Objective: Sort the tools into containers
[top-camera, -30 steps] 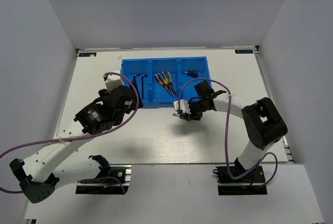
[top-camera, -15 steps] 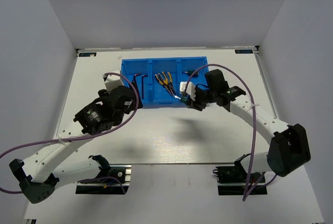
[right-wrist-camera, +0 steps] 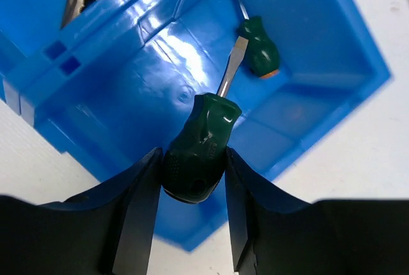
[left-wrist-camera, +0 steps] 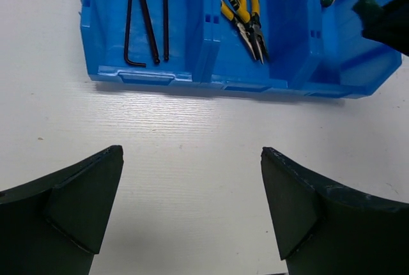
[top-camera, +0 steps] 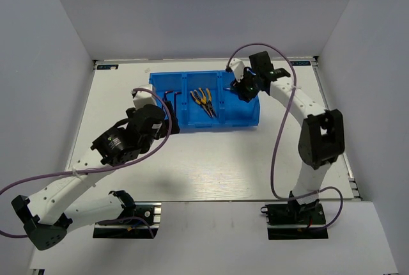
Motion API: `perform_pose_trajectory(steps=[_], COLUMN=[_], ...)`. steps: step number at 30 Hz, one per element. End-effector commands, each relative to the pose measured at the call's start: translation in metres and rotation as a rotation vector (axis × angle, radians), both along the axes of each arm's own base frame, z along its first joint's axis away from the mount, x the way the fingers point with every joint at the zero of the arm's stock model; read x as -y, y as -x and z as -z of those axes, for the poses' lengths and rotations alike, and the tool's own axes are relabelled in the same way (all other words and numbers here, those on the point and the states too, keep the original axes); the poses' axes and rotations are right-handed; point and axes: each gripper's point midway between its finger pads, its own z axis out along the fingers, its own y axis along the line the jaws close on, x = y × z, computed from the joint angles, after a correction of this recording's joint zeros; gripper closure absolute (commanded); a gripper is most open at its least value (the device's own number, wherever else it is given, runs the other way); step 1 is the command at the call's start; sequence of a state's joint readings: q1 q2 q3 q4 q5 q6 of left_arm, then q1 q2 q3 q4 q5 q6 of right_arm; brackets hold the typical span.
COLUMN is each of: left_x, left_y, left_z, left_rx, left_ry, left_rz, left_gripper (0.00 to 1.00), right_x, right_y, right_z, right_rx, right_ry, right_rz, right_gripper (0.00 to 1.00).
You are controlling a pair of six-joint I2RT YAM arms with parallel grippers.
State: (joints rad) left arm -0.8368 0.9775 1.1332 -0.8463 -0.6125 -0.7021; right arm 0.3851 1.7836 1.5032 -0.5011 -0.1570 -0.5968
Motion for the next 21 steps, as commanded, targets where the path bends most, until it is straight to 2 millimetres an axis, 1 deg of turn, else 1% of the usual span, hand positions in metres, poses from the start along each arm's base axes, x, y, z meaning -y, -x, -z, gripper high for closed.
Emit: perform_pose_trajectory(steps=[1, 2, 3, 4, 5, 6, 7, 9, 10, 11, 12, 13, 14, 16, 17, 18, 19, 20, 21], left_x=[0.010, 0.014, 0.017, 0.018, 0.022, 0.023, 0.025, 0.029, 0.031, 0.032, 0.034, 0.034, 0.039, 0.039, 0.040, 0.042, 0.044, 0.047, 0.048], left_y=[0.000, 0.001, -0.001, 0.001, 0.002, 0.001, 0.002, 0.004, 0.005, 0.007, 0.008, 0.008, 0.009, 0.012, 0.011, 0.012, 0.014, 0.013, 0.012], left_z=[-0.001, 0.004, 0.000, 0.003, 0.006, 0.004, 0.009, 0.012, 0.012, 0.016, 0.019, 0.023, 0.022, 0.030, 0.031, 0.034, 0.033, 0.035, 0.033], left_rx=[0.018, 0.005, 0.021, 0.020, 0.012, 0.019, 0.007, -0.004, -0.008, -0.021, -0.025, -0.032, -0.033, -0.043, -0.044, -0.049, -0.045, -0.043, -0.034], left_ry=[0.018, 0.025, 0.042, 0.041, 0.047, 0.054, 0.054, 0.064, 0.068, 0.068, 0.071, 0.064, 0.082, 0.081, 0.091, 0.098, 0.113, 0.121, 0.119], left_rz=[0.061, 0.081, 0.081, 0.100, 0.115, 0.115, 0.128, 0.150, 0.158, 0.171, 0.178, 0.178, 0.198, 0.207, 0.202, 0.213, 0.226, 0.235, 0.240], left_gripper=[0.01, 0.01, 0.01, 0.01, 0.01, 0.00, 0.00, 0.00, 0.00, 0.00, 0.00, 0.00, 0.00, 0.00, 0.00, 0.00, 0.00, 0.00, 0.00], right_x=[-0.019, -0.019, -0.024, -0.026, -0.028, -0.029, -0.029, -0.027, -0.029, -0.028, -0.027, -0.028, -0.026, -0.023, -0.023, -0.018, -0.014, -0.011, 0.002], right_y=[0.031, 0.034, 0.037, 0.038, 0.036, 0.036, 0.033, 0.030, 0.031, 0.032, 0.033, 0.035, 0.037, 0.042, 0.040, 0.041, 0.049, 0.050, 0.054], right_z=[0.015, 0.014, 0.020, 0.019, 0.023, 0.025, 0.022, 0.020, 0.017, 0.012, 0.009, 0.001, -0.006, -0.026, -0.039, -0.054, -0.063, -0.069, -0.079], right_rx=[-0.247, -0.275, -0.309, -0.324, -0.339, -0.352, -0.345, -0.360, -0.362, -0.360, -0.358, -0.349, -0.343, -0.345, -0.321, -0.299, -0.325, -0.321, -0.293], right_ry=[-0.047, -0.048, -0.057, -0.067, -0.066, -0.068, -0.069, -0.081, -0.093, -0.101, -0.103, -0.117, -0.128, -0.151, -0.161, -0.171, -0.178, -0.184, -0.167], right_rz=[-0.079, -0.089, -0.104, -0.114, -0.119, -0.116, -0.111, -0.093, -0.094, -0.091, -0.097, -0.104, -0.100, -0.066, -0.043, -0.012, 0.028, 0.049, 0.100], right_gripper=[0.69, 0.61, 0.56, 0.51, 0.43, 0.42, 0.42, 0.38, 0.35, 0.26, 0.26, 0.24, 0.24, 0.24, 0.22, 0.22, 0.21, 0.21, 0.12])
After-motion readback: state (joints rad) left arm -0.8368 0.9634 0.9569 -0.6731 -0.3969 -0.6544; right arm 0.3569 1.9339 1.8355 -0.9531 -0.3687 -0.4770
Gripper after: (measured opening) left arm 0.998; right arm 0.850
